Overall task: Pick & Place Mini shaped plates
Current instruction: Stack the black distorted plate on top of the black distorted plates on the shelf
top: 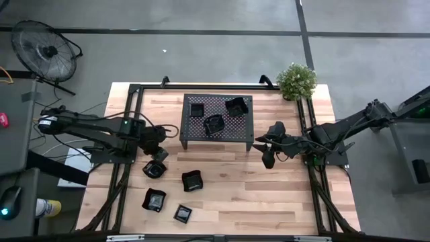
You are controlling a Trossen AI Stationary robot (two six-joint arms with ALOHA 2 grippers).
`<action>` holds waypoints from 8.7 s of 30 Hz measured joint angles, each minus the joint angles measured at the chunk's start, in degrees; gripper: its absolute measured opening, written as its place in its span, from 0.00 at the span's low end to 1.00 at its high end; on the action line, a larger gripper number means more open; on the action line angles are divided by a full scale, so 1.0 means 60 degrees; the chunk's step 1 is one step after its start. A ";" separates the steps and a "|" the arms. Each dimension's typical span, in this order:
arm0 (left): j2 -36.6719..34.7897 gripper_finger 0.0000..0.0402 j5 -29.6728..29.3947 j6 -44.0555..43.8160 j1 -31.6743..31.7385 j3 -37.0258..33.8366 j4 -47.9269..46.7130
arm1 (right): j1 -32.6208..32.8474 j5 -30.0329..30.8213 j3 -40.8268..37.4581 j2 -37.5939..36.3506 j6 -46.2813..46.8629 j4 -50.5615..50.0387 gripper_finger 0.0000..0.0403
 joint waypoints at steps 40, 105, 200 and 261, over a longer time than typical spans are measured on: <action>0.1761 0.24 -0.1194 -0.3632 -0.0317 -0.0006 -0.0076 | 0.0003 -0.0203 0.0000 0.0004 0.0057 -0.0025 0.35; 0.3531 0.24 -0.1991 -0.1994 -0.3688 0.0331 0.5405 | 0.0011 -0.1245 0.0000 0.0007 0.0622 -0.0076 0.35; 0.5700 0.00 -0.2488 -0.7386 -0.3617 0.1441 0.4851 | 0.0003 -0.0839 0.0002 0.0007 0.0497 0.0055 0.35; 0.4753 0.00 -0.3793 -0.2365 -0.3621 0.1448 0.5866 | 0.1048 -0.1733 0.7624 0.9307 0.7878 -0.0817 0.23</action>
